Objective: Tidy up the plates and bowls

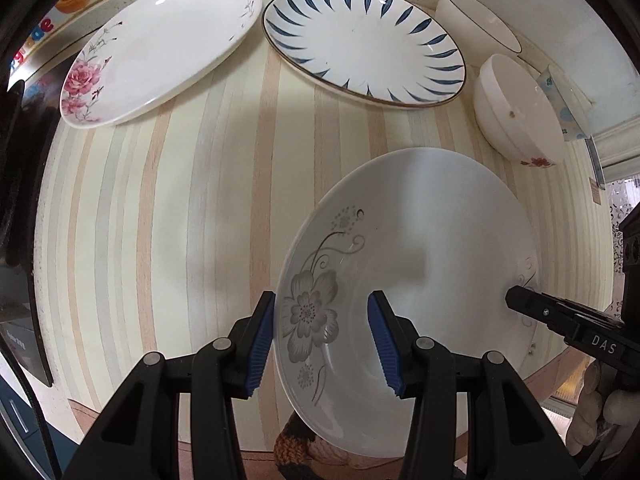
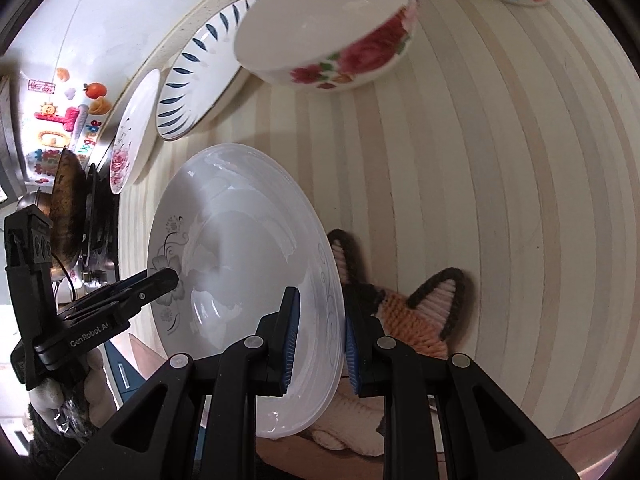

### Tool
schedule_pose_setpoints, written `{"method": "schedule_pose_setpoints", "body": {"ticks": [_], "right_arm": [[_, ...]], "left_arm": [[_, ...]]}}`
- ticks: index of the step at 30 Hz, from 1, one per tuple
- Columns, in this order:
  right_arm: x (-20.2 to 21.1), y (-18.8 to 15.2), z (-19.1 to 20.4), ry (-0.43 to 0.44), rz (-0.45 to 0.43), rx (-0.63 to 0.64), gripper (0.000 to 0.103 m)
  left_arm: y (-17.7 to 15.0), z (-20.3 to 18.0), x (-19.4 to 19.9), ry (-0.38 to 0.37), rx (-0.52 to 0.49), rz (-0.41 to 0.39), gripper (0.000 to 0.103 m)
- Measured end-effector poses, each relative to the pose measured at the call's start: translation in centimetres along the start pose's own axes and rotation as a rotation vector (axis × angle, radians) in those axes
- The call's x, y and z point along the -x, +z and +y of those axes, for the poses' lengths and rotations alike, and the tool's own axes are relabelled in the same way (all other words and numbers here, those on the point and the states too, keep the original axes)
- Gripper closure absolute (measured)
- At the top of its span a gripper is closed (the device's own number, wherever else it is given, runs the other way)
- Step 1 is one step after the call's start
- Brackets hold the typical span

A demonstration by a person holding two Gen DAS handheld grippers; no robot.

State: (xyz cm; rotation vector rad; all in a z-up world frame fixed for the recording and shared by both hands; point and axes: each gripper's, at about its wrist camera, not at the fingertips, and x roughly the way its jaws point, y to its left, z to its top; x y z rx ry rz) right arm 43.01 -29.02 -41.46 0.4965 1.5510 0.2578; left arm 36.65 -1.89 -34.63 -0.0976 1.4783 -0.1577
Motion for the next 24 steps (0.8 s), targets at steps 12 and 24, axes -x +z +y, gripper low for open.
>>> {"method": "schedule_pose_setpoints", "body": {"ticks": [12, 24], "right_arm": [[6.1, 0.6, 1.7, -0.075, -0.093, -0.041, 0.073], [0.8, 15.0, 21.6, 0.005, -0.173, 0.313, 0.06]], "left_arm": [[1.1, 6.0, 8.8, 0.056, 0.124, -0.238, 0.059], [7.3, 17.7, 5.3, 0.123, 0.394, -0.233, 0.059]]}}
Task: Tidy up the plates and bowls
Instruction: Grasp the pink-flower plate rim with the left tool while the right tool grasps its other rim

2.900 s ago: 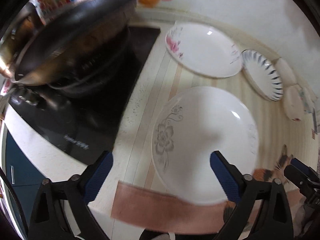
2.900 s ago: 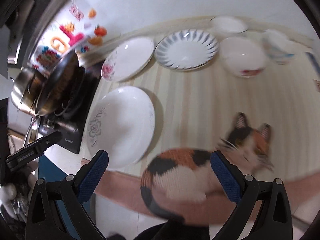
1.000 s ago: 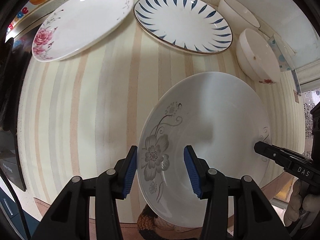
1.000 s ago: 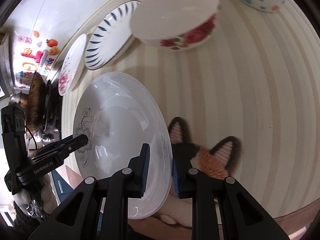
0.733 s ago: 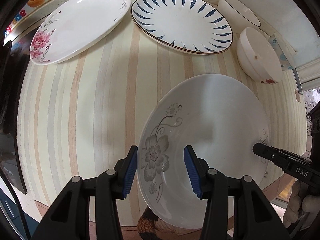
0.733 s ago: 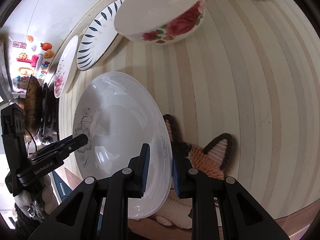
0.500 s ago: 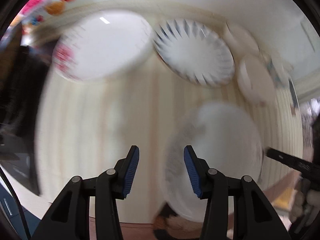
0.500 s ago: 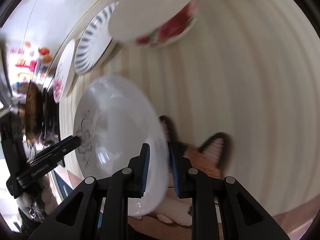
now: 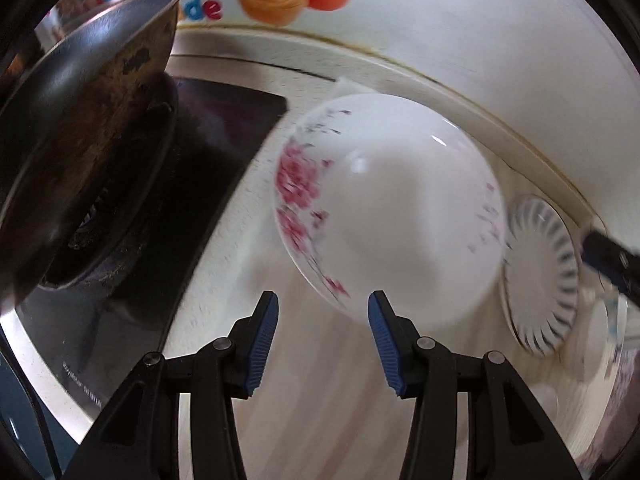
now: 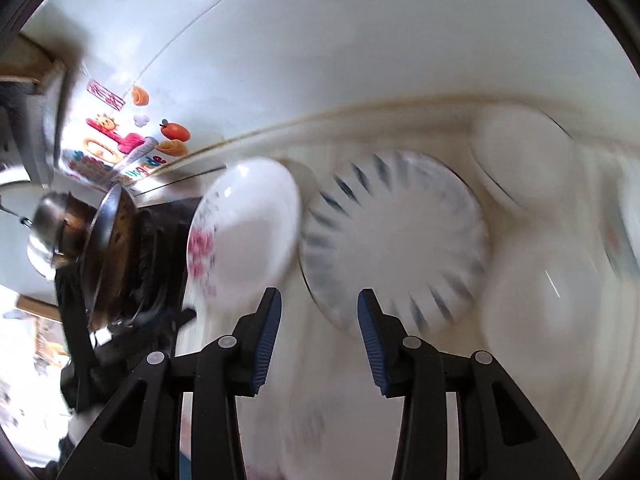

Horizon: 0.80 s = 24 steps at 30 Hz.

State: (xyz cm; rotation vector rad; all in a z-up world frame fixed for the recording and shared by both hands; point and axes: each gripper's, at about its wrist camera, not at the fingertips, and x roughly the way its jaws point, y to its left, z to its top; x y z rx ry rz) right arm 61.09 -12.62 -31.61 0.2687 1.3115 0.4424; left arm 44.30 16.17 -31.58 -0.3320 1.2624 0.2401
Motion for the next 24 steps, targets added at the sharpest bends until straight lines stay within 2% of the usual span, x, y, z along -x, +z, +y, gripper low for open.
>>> {"method": "schedule_pose_setpoints", "body": {"ticks": [4, 10, 12, 13, 14, 16, 24], "right_arm": [[-6.0, 5.5, 2.9, -0.031, 0.028, 0.114, 0.06], [-13.3, 9.7, 3.3, -0.077, 0.101, 0.153, 0.06], [-14.8, 10.2, 2.7, -0.073, 0.121, 0.141, 0.061], [-15.6, 10.4, 2.5, -0.057, 0.133, 0.133, 0.064], [-16.5, 10.5, 2.2, -0.046, 0.152, 0.122, 0.076], [-17.0, 10.5, 1.9, 0.01, 0.156, 0.104, 0.08], [-15.8, 9.7, 1.5, 0.026, 0.137, 0.107, 0.084]], "left_arm": [[1.2, 0.1, -2.0, 0.013, 0.021, 0.019, 0.059], [2.8, 0.4, -5.2, -0.004, 0.038, 0.07, 0.059], [3.0, 0.5, -5.6, -0.026, 0.036, 0.052, 0.074], [3.0, 0.4, -5.8, -0.024, 0.025, 0.052, 0.076], [3.0, 0.3, -5.7, -0.019, 0.02, 0.044, 0.076], [2.8, 0.2, -5.7, -0.016, 0.011, 0.033, 0.076], [1.9, 0.6, -4.7, -0.051, 0.011, 0.031, 0.076]]}}
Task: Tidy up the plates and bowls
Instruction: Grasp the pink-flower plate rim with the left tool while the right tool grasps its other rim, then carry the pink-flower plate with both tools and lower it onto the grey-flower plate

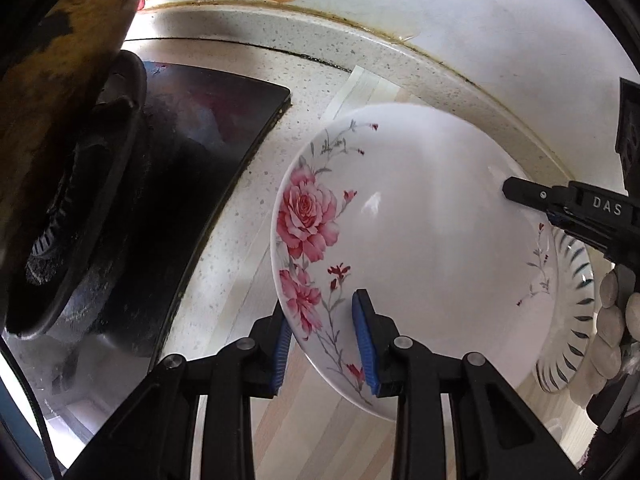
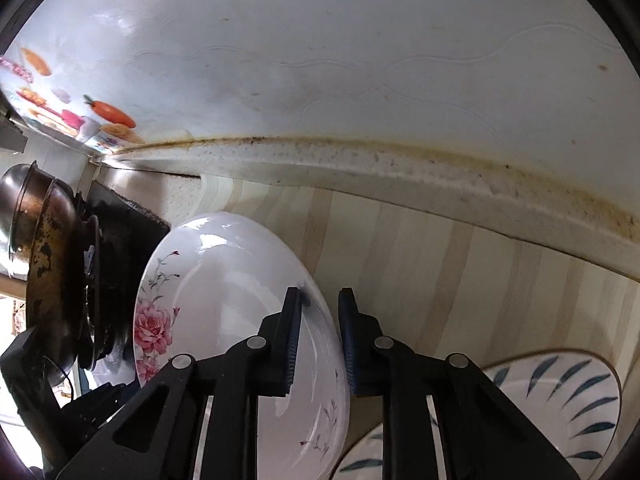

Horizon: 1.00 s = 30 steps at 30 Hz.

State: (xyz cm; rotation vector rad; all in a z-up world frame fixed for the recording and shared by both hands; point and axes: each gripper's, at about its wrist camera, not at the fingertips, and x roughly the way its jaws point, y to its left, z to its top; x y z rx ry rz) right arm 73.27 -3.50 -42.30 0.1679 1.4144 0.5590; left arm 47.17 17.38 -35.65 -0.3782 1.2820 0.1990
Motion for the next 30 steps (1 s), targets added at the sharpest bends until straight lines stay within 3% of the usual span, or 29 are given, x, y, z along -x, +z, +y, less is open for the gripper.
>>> {"method": "schedule_pose_setpoints", "body": {"ticks": [8, 14, 22, 30], "right_arm": [[3.3, -2.9, 0.5, 0.016, -0.023, -0.002, 0.085], [8.1, -6.7, -0.2, 0.04, -0.073, -0.034, 0.085], [16.1, -14.8, -2.0, 0.051, -0.142, -0.076, 0.085], [19.8, -24.7, -5.6, 0.045, -0.132, -0.144, 0.085]], "left_arm": [[-1.1, -1.1, 3.5, -0.034, -0.05, -0.03, 0.076], [-2.6, -2.8, 6.6, -0.073, -0.112, -0.045, 0.076], [-7.9, -6.2, 10.2, -0.122, -0.186, -0.034, 0.076], [-13.5, -9.9, 9.9, -0.116, -0.258, 0.029, 0.076]]}}
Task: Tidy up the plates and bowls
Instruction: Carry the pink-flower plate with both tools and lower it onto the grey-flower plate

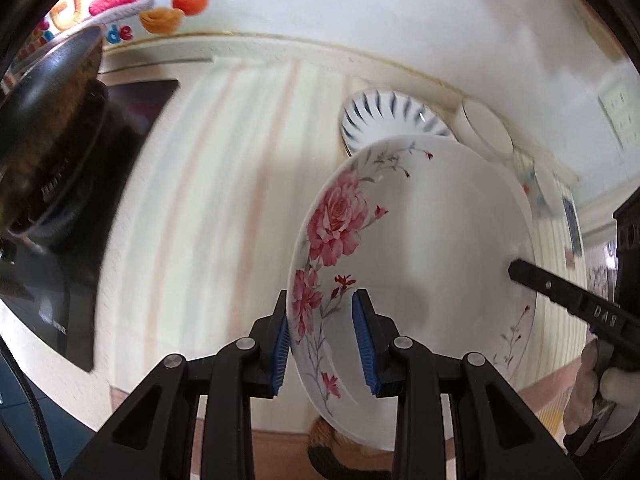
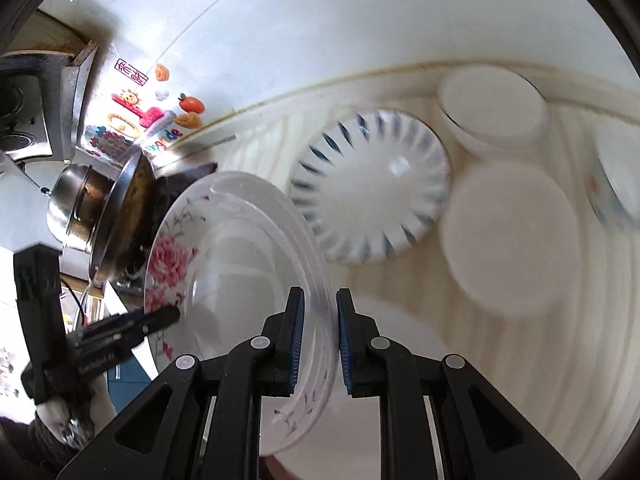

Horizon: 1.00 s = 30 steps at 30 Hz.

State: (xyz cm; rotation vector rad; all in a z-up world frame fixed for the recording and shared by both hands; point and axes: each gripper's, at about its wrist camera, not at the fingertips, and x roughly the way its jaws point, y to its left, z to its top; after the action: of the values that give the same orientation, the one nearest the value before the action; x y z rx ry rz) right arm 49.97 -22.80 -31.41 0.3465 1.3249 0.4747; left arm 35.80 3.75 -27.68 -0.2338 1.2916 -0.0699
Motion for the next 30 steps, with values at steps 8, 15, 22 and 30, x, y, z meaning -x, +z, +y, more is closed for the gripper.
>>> {"method": "schedule_pose_setpoints", "body": {"ticks": [8, 15, 22, 30], "right_arm": [[0.2, -7.2, -5.2, -0.008, 0.038, -0.088, 0.085], [-0.4, -9.1, -7.5, -0.026, 0.052, -0.116, 0.085], [-1.2, -9.0, -8.5, -0.034, 0.068, -0.127, 0.085], [-1.3, -8.4, -8.9, -0.017, 0.072, -0.128, 0.085]], "left_arm": [[-2.4, -2.6, -3.9, 0.034, -0.058, 0.07, 0.076], [-3.0, -3.8, -6.3, 0.072, -0.088, 0.105, 0.076], [-2.9, -4.7, -7.1, 0.128, -0.125, 0.095, 0.076], [-3.0, -5.6, -7.3, 0.18, -0.156, 0.079, 0.076]]}}
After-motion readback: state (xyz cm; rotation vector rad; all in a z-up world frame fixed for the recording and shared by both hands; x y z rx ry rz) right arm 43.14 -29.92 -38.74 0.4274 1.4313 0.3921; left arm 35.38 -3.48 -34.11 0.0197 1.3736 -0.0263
